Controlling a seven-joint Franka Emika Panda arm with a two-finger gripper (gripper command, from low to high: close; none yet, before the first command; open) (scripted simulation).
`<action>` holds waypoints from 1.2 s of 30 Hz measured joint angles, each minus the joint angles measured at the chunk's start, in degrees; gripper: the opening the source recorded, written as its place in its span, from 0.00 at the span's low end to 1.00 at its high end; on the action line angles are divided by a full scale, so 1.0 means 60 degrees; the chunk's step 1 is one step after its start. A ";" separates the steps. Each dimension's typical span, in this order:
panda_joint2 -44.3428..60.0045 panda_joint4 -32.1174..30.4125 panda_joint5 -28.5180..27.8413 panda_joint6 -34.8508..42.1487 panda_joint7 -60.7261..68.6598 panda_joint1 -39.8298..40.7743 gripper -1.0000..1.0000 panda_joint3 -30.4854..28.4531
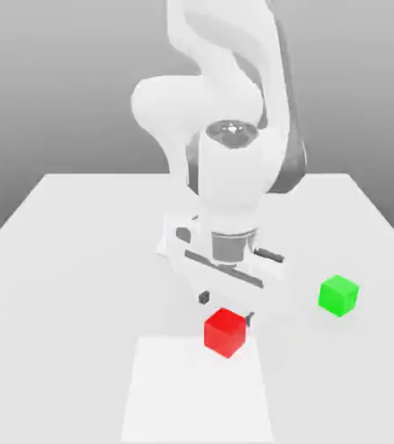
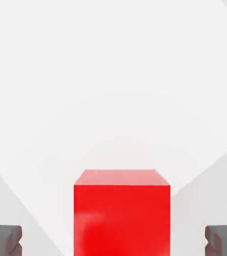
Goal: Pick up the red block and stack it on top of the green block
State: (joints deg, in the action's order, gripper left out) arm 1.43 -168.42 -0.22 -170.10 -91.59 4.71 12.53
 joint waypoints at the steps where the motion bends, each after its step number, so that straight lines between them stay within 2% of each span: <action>1: 0.0230 0.0029 -0.0291 -0.0196 -0.0204 -0.0069 0.50 -0.0154; 5: 0.1146 0.0123 -0.1204 -0.0992 -0.0889 -0.0972 0.50 -0.1267; 6: 0.1344 0.0136 -0.1311 -0.1170 -0.0988 -0.1240 0.00 -0.1553; 13: 0.1380 0.0140 -0.1356 -0.1218 -0.1025 -0.1305 0.00 -0.1626; 17: 0.0614 0.0072 -0.0507 -0.0550 -0.0368 -0.0830 0.00 -0.0938; 20: -0.0062 -0.0009 0.0138 0.0037 0.0089 -0.0888 0.00 -0.0788; 26: -0.1355 -0.0248 0.0570 0.1121 0.0333 -0.1082 0.00 -0.0851; 36: -0.2151 -0.0114 0.1717 0.1950 -0.2430 -0.2436 0.00 0.0611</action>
State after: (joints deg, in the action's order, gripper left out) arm -11.48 -169.10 10.09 -158.40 -106.16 -9.90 16.19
